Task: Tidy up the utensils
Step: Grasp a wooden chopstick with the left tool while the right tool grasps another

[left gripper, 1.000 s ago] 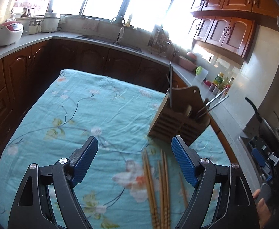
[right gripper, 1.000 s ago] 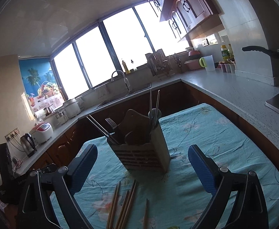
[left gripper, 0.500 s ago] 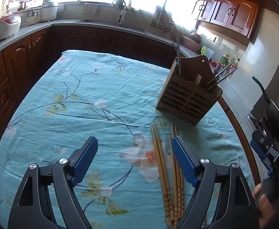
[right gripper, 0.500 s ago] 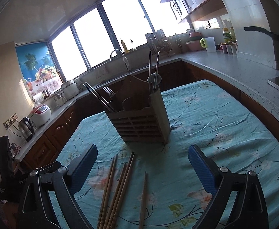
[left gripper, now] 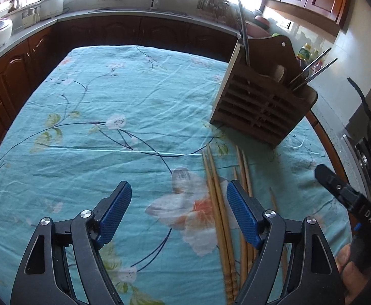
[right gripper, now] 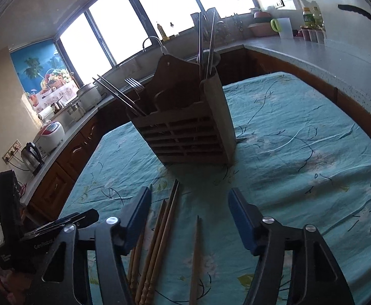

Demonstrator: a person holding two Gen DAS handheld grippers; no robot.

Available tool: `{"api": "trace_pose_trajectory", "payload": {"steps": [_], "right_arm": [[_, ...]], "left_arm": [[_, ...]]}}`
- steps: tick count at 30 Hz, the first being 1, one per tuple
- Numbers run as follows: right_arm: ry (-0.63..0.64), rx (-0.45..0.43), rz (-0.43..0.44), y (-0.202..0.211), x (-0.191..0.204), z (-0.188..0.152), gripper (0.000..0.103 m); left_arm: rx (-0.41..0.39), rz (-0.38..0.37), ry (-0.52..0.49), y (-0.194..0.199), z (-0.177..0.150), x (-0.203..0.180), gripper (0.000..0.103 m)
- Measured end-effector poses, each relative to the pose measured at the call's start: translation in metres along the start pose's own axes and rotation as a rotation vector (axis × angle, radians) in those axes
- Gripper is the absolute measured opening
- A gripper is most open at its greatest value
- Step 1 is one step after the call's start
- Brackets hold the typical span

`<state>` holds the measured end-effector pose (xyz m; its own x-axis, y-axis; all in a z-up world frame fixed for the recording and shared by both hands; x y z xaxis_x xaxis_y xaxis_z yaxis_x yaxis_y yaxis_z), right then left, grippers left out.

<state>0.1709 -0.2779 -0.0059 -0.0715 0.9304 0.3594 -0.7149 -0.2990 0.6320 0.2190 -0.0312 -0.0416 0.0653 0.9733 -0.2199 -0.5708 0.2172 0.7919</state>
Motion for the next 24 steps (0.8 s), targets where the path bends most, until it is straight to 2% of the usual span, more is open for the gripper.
{"api": "trace_pose_trajectory", "payload": {"steps": [2, 5, 10, 12, 18, 24], "right_arm": [[-0.009, 0.035, 0.009, -0.013, 0.000, -0.001, 0.043], [-0.014, 0.095, 0.030, -0.034, 0.002, -0.002, 0.029], [-0.003, 0.170, 0.047, -0.064, 0.010, -0.001, 0.024], [0.011, 0.192, 0.043, -0.075, 0.013, -0.001, 0.023], [0.061, 0.254, 0.026, -0.098, 0.022, -0.003, 0.019], [0.180, 0.279, -0.054, -0.098, 0.026, -0.010, 0.009]], "left_arm": [[0.015, 0.000, -0.007, -0.011, 0.006, -0.003, 0.074], [0.038, -0.008, -0.012, -0.025, 0.015, -0.008, 0.068], [0.068, 0.004, -0.031, -0.046, 0.026, -0.016, 0.064], [0.085, 0.011, -0.041, -0.055, 0.028, -0.018, 0.059], [0.126, 0.024, -0.073, -0.076, 0.023, -0.023, 0.051], [0.103, 0.114, -0.228, -0.075, 0.008, -0.034, 0.049]]}}
Point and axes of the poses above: each gripper's, at about its wrist camera, not at the fingertips, and y roughly against the way its jaws point, x to its left, z to its top, the point moved 4 cm from there along -y, roughly the way its jaws point, and after that the axes turned 3 degrees about x, right-handed, at the moved point
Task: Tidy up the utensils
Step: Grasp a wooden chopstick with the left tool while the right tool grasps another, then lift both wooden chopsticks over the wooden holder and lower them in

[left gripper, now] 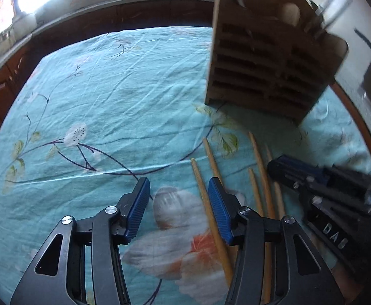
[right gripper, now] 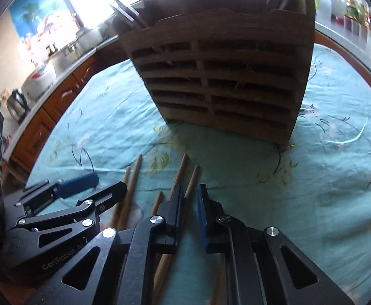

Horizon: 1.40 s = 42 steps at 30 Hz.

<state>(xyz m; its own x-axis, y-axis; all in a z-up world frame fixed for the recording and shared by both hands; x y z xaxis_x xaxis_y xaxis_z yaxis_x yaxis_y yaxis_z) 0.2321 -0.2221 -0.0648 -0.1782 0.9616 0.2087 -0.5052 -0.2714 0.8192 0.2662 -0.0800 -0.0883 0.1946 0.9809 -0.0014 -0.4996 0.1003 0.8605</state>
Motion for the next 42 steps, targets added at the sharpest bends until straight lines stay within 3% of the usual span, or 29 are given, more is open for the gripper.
{"api": "trace_pose_trajectory", "payload": {"steps": [7, 12, 17, 19, 21, 24, 29, 33, 42], "right_arm": [[0.060, 0.013, -0.077, 0.025, -0.023, -0.026, 0.008], [-0.010, 0.002, -0.045, 0.036, -0.048, -0.035, 0.011], [-0.034, -0.008, -0.037, 0.029, -0.043, -0.029, 0.016], [-0.008, -0.013, -0.061, 0.023, -0.033, -0.023, 0.016], [-0.003, -0.018, -0.070, 0.021, -0.030, -0.020, 0.016], [0.007, -0.023, -0.098, 0.021, -0.029, -0.019, 0.010], [-0.068, -0.053, -0.028, 0.029, -0.031, -0.020, 0.006], [-0.107, -0.115, 0.052, 0.063, -0.030, -0.020, 0.005], [-0.112, -0.278, 0.136, 0.146, -0.020, -0.009, 0.005]], "left_arm": [[-0.009, -0.019, -0.059, 0.020, -0.036, 0.020, 0.047], [0.012, -0.079, 0.045, 0.025, -0.041, 0.040, 0.046], [0.022, -0.040, 0.082, 0.020, -0.034, 0.035, 0.045], [0.017, -0.015, 0.061, 0.017, -0.030, 0.024, 0.035], [0.003, 0.009, 0.025, 0.016, -0.029, 0.015, 0.016], [0.001, 0.002, 0.018, 0.015, -0.026, 0.011, 0.008], [-0.002, -0.066, 0.045, 0.026, -0.029, 0.014, 0.005], [-0.039, -0.117, 0.060, 0.052, -0.033, 0.016, 0.005], [-0.197, -0.217, 0.106, 0.143, -0.020, 0.031, 0.005]]}}
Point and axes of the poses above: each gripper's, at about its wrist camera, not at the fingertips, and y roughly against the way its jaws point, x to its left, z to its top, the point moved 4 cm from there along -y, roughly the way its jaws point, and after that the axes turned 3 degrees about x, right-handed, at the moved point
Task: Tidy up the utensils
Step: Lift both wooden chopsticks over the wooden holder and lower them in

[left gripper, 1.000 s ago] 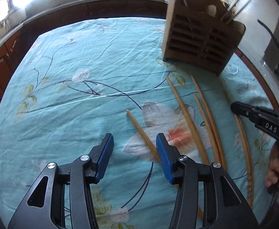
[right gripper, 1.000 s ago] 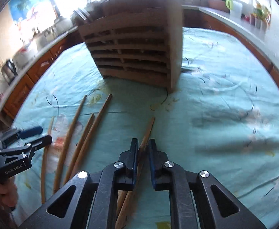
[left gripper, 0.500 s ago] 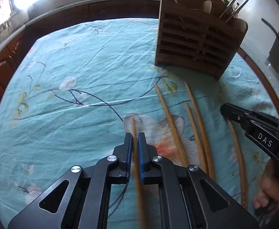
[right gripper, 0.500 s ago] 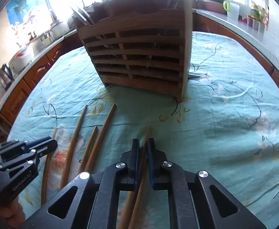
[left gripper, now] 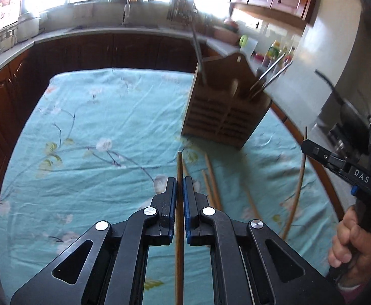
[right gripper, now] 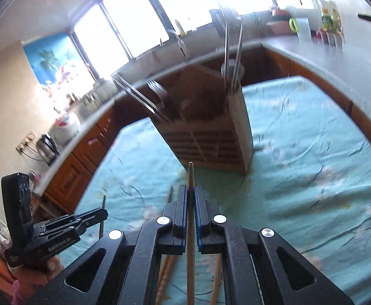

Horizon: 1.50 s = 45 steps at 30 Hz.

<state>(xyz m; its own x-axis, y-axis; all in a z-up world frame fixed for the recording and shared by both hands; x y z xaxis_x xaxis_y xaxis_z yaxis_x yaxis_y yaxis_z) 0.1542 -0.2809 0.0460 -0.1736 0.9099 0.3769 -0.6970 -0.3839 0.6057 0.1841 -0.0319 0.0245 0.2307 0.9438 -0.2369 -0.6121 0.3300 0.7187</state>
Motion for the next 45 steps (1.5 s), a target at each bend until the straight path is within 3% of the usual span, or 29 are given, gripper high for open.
{"api": "trace_pose_trajectory", "payload": {"steps": [9, 14, 30, 45], "right_arm": [[0.022, -0.165, 0.020, 0.058, 0.014, 0.036, 0.005], [0.037, -0.215, 0.015, 0.068, 0.017, 0.054, 0.005], [0.047, -0.277, -0.003, 0.073, 0.010, 0.084, 0.005], [0.054, -0.409, -0.049, 0.084, 0.005, 0.133, 0.005]], "left_arm": [[-0.138, -0.061, 0.024, 0.057, 0.027, -0.006, 0.005], [-0.189, -0.071, 0.009, 0.071, 0.043, -0.013, 0.005], [-0.251, -0.091, -0.005, 0.072, 0.079, -0.026, 0.005], [-0.370, -0.092, 0.013, 0.076, 0.142, -0.031, 0.005]]}}
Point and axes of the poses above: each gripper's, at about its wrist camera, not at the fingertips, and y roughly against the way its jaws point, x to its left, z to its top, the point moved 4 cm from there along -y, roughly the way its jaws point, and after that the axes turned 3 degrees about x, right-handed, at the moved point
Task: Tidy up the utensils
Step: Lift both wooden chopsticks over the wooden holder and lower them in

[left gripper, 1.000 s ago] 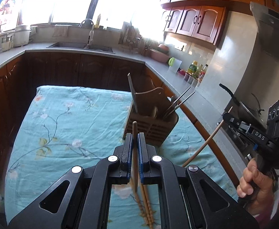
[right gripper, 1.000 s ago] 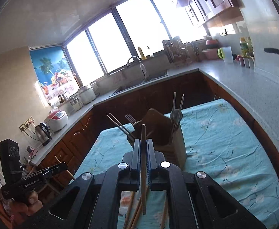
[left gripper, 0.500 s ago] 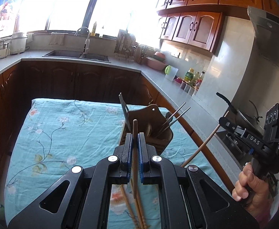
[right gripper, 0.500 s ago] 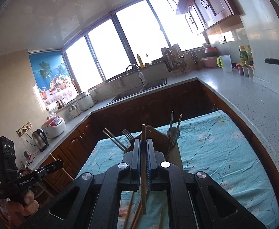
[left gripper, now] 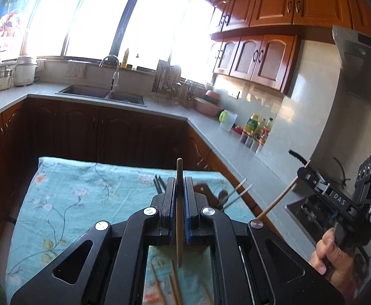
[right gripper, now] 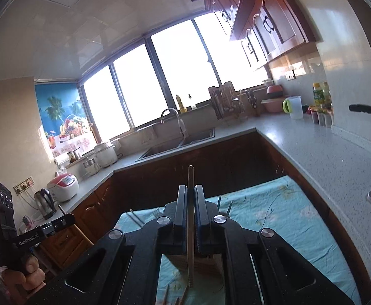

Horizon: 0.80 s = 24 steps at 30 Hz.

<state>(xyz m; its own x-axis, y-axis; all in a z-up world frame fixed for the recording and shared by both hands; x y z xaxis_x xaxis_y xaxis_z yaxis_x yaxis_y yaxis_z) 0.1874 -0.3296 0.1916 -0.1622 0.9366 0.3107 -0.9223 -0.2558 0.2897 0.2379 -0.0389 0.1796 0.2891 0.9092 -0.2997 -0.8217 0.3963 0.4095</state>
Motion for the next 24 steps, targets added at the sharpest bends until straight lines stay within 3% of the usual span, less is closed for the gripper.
{"api": "trace_pose_trajectory", "payload": {"steps": [7, 12, 24], "right_arm": [[0.014, -0.084, -0.048, -0.015, -0.006, 0.030, 0.005], [0.044, -0.100, -0.079, -0.032, -0.006, 0.030, 0.005], [0.045, -0.005, -0.116, -0.075, -0.018, -0.028, 0.005]], "left_arm": [[-0.075, 0.010, 0.026, -0.029, 0.036, -0.001, 0.005], [-0.087, 0.021, 0.053, -0.062, 0.044, 0.003, 0.005], [0.048, 0.061, 0.059, -0.120, -0.022, 0.017, 0.005]]}}
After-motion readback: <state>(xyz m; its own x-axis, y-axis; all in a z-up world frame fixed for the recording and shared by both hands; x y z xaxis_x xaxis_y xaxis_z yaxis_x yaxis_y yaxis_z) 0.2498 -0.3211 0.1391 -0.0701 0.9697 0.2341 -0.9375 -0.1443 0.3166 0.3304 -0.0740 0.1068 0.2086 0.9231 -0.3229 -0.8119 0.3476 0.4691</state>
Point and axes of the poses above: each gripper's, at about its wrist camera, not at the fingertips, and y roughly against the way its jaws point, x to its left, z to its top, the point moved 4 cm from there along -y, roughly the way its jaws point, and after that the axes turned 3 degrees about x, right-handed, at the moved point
